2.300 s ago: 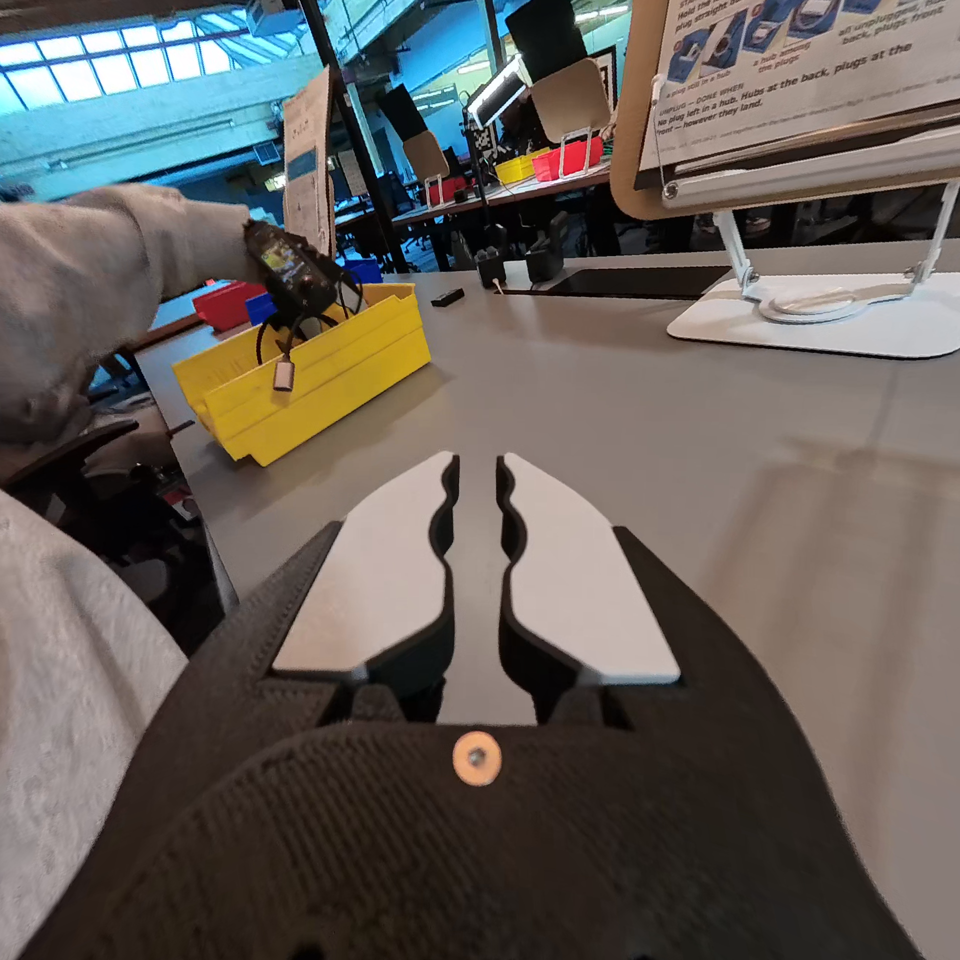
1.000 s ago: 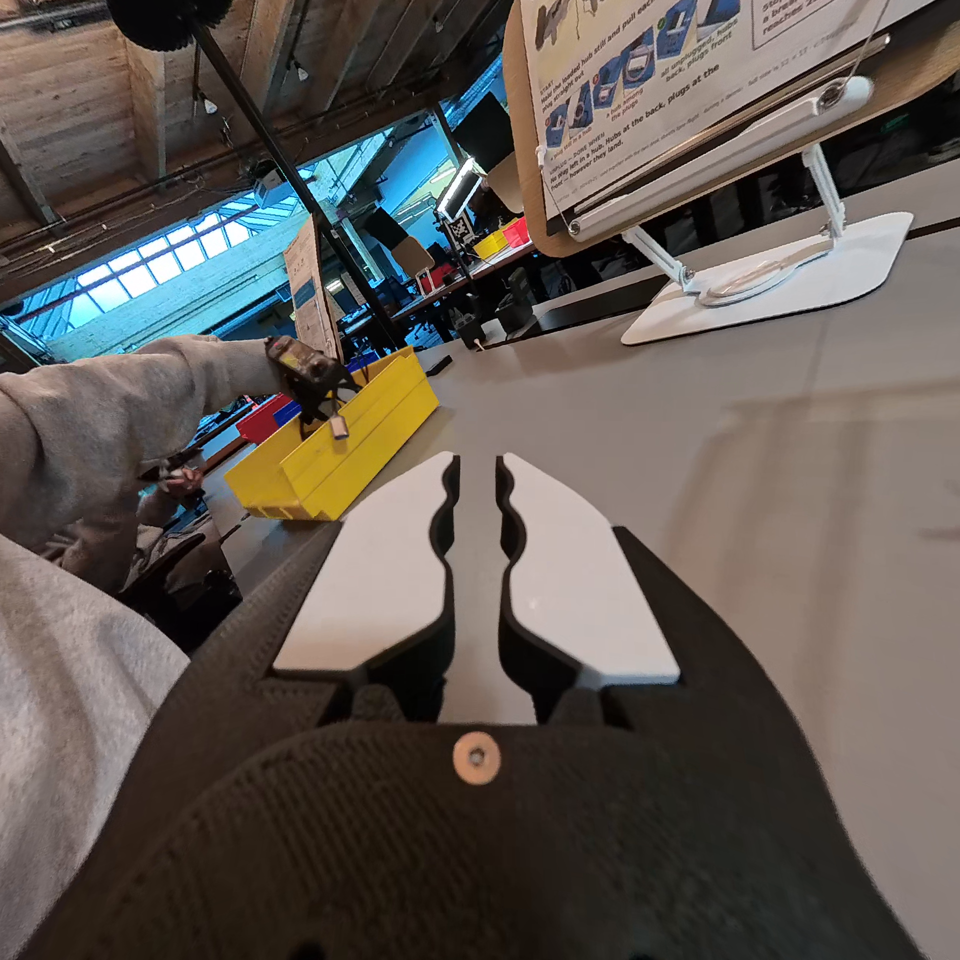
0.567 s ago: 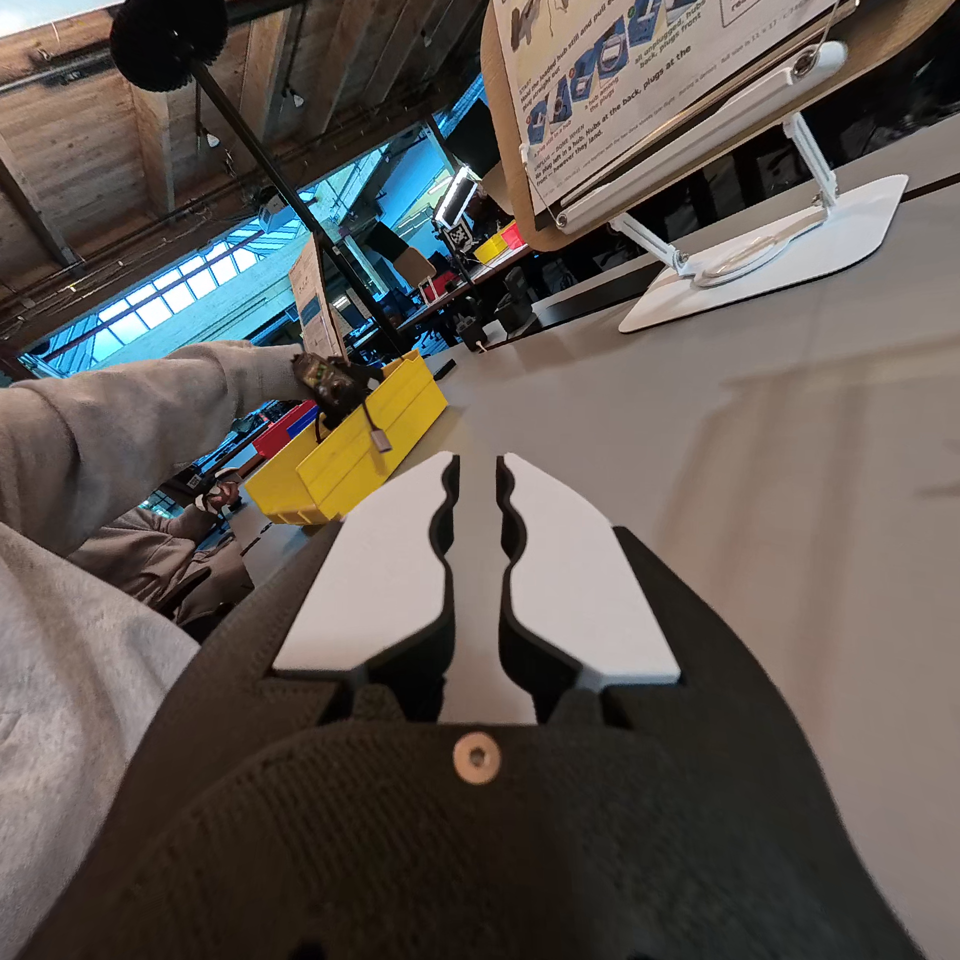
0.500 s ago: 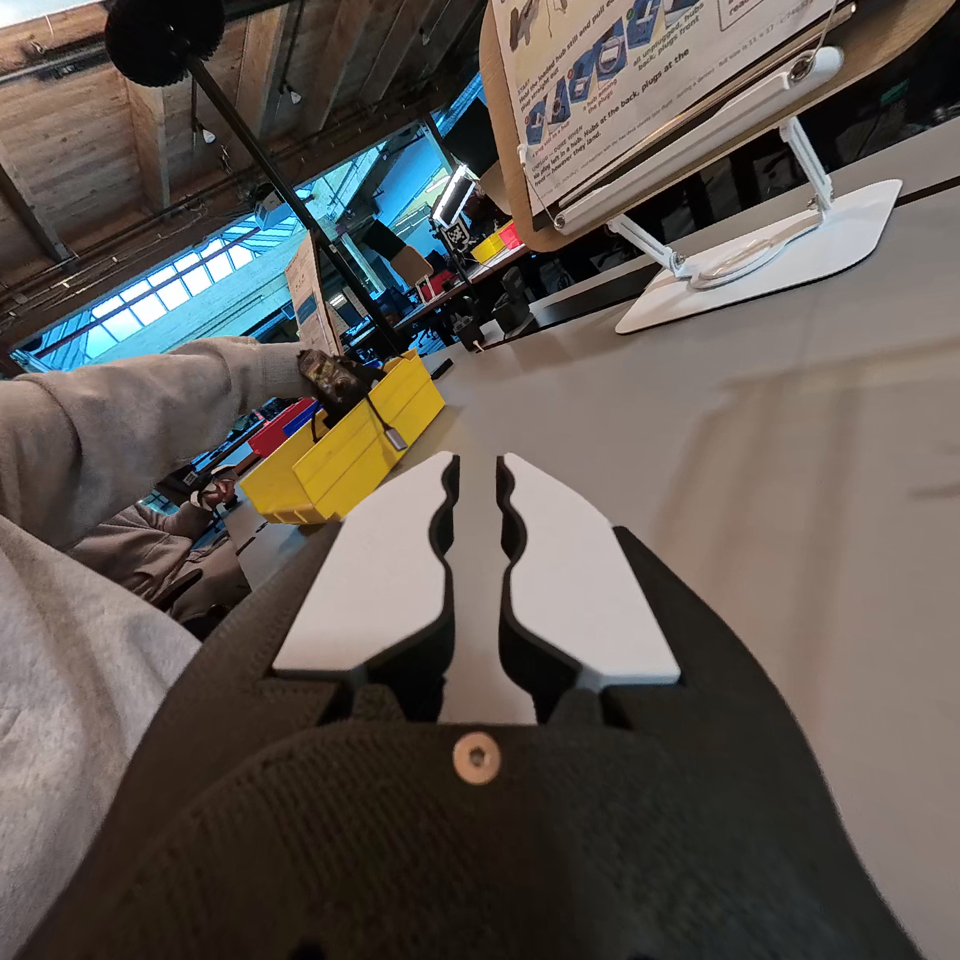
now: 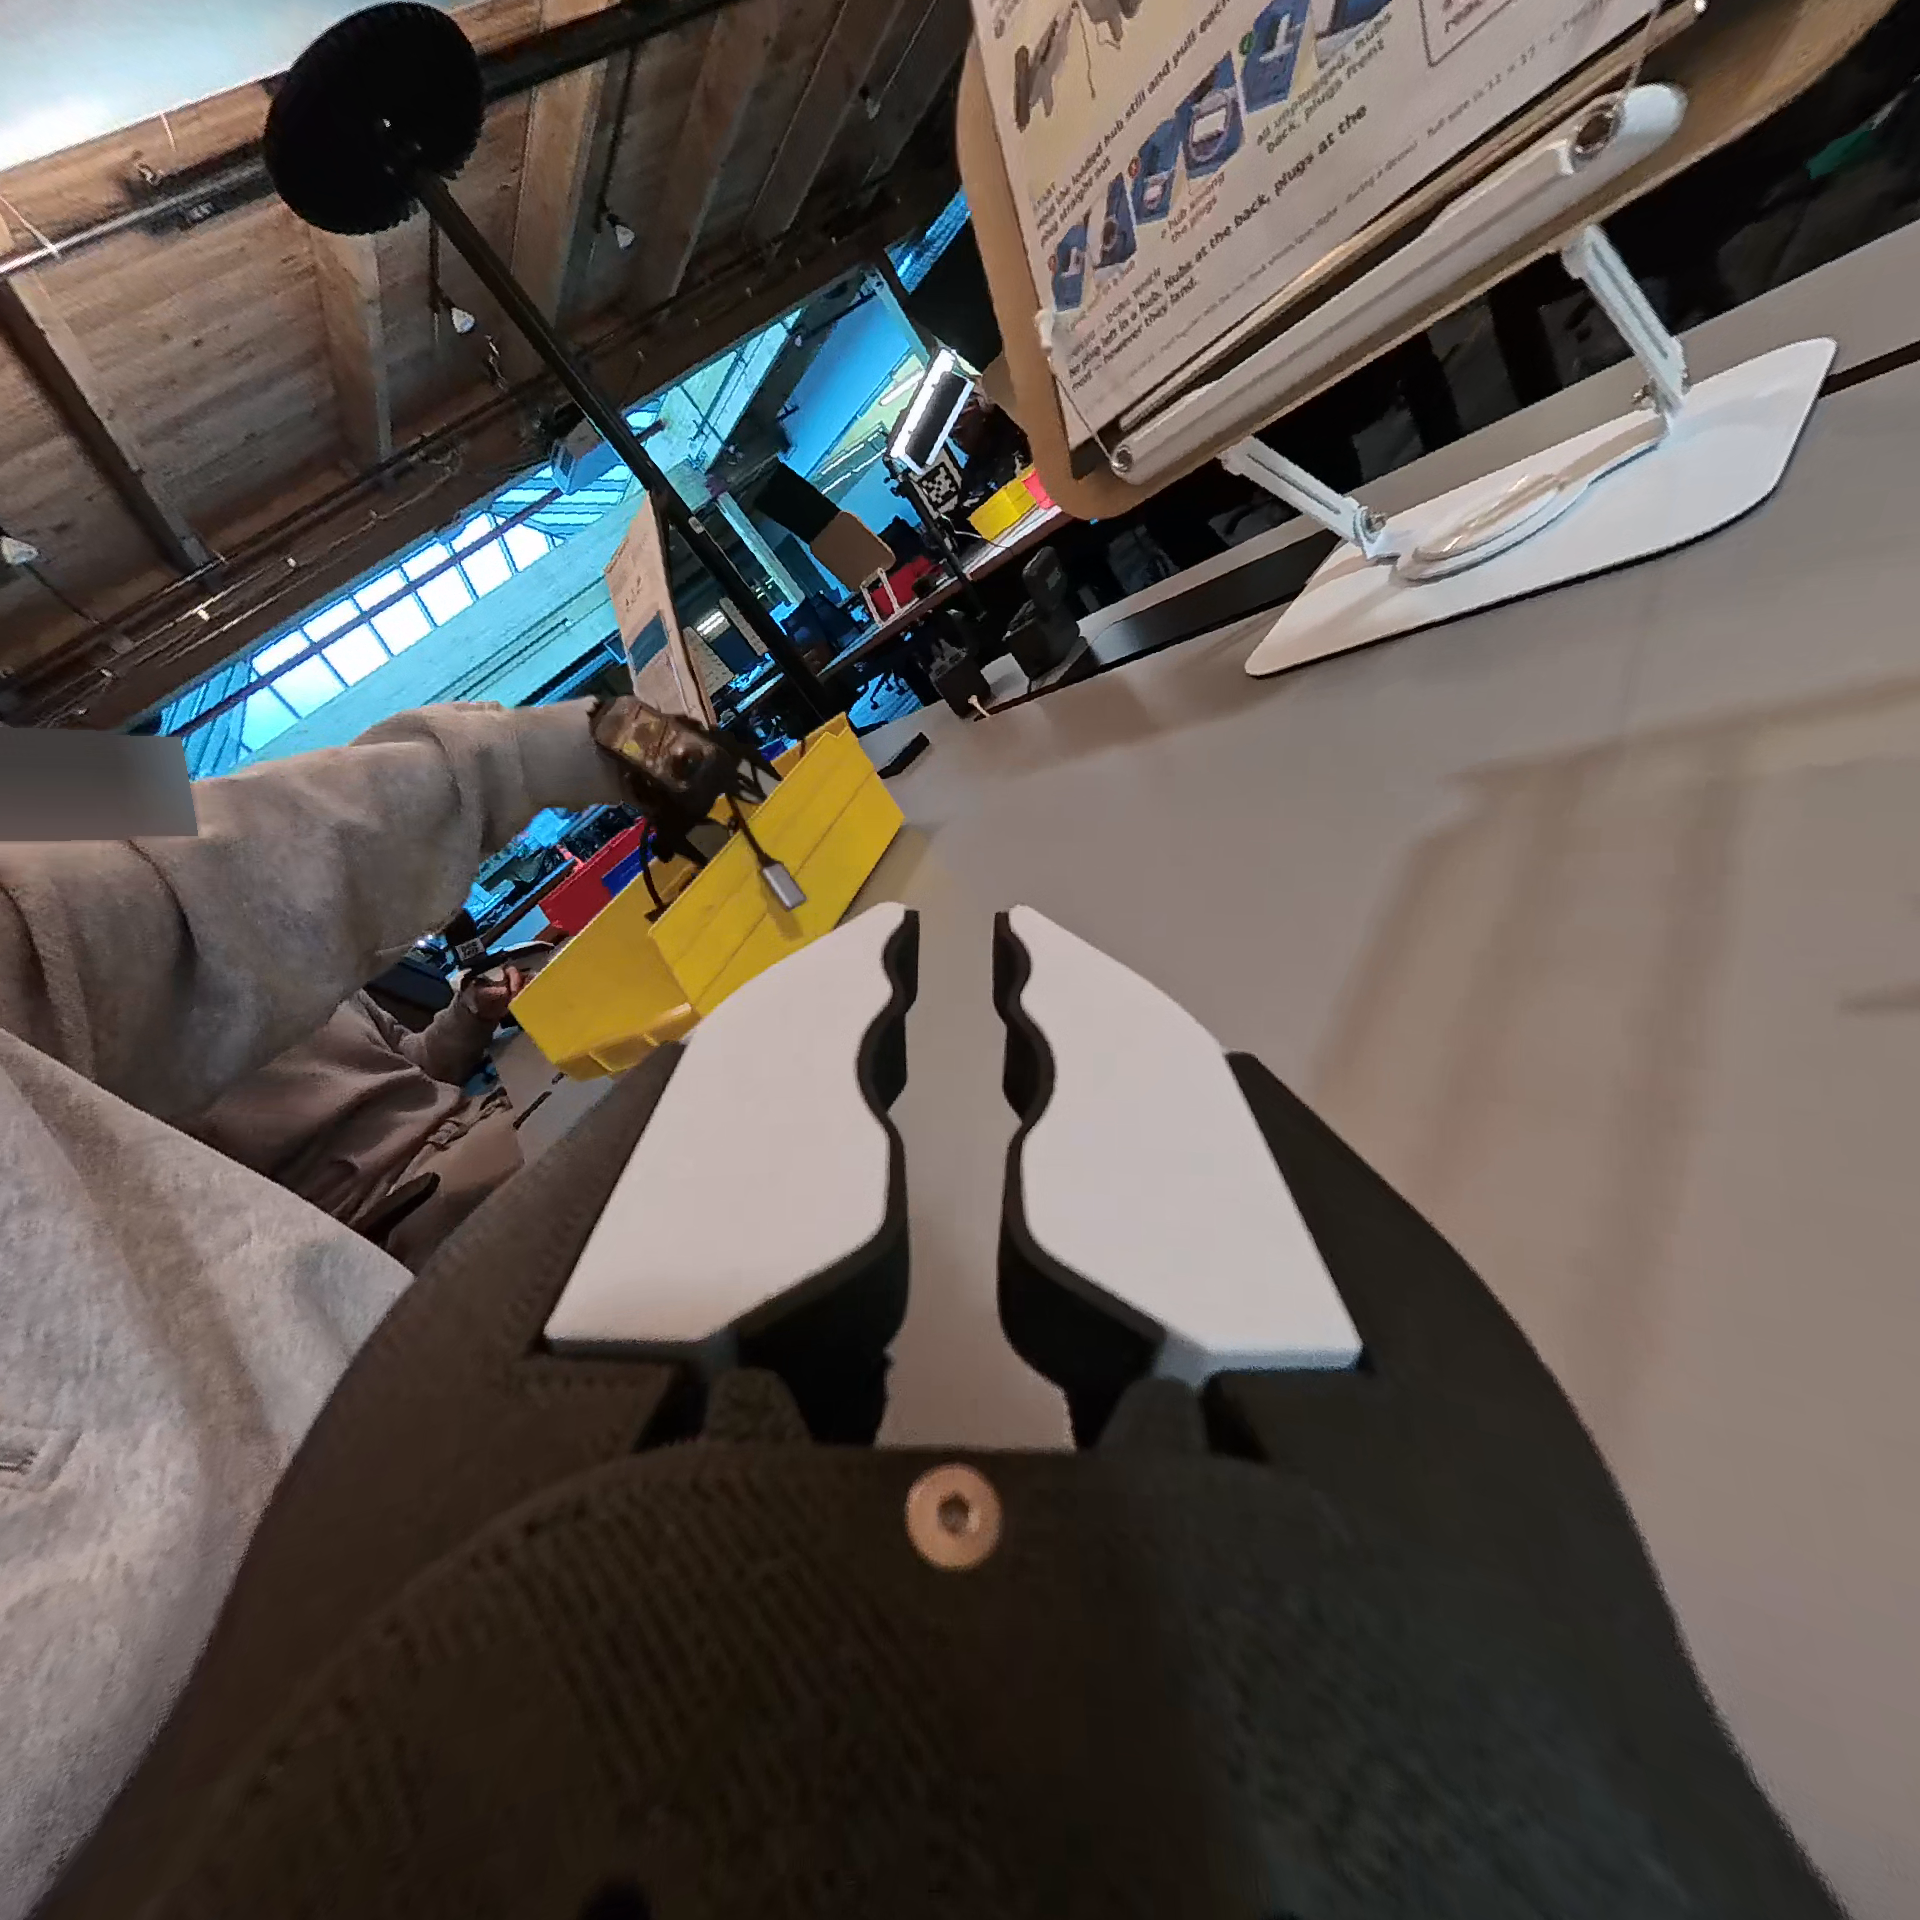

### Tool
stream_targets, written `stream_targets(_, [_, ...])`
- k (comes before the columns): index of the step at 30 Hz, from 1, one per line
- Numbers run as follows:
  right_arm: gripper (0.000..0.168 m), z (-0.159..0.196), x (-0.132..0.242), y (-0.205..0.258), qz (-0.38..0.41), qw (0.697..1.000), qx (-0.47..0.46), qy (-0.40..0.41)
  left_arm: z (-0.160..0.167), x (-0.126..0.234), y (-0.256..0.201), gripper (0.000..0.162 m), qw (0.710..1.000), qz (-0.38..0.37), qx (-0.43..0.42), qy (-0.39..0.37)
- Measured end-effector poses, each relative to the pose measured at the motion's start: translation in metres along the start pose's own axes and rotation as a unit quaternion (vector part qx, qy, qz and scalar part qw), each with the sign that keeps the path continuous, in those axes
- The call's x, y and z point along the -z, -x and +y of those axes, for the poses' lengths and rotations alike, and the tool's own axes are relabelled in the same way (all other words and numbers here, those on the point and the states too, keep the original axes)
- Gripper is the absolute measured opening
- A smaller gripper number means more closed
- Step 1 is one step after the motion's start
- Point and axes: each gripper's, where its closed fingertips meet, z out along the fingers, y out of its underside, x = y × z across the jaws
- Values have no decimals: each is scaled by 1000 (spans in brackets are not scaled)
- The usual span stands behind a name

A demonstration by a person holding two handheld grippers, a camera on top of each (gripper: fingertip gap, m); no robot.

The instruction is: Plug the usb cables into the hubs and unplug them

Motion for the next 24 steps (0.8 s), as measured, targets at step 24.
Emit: stream_targets(24, [15,-16,-12,102,-179,966,171,67,-115,321,70,54,871,-433,182,-142])
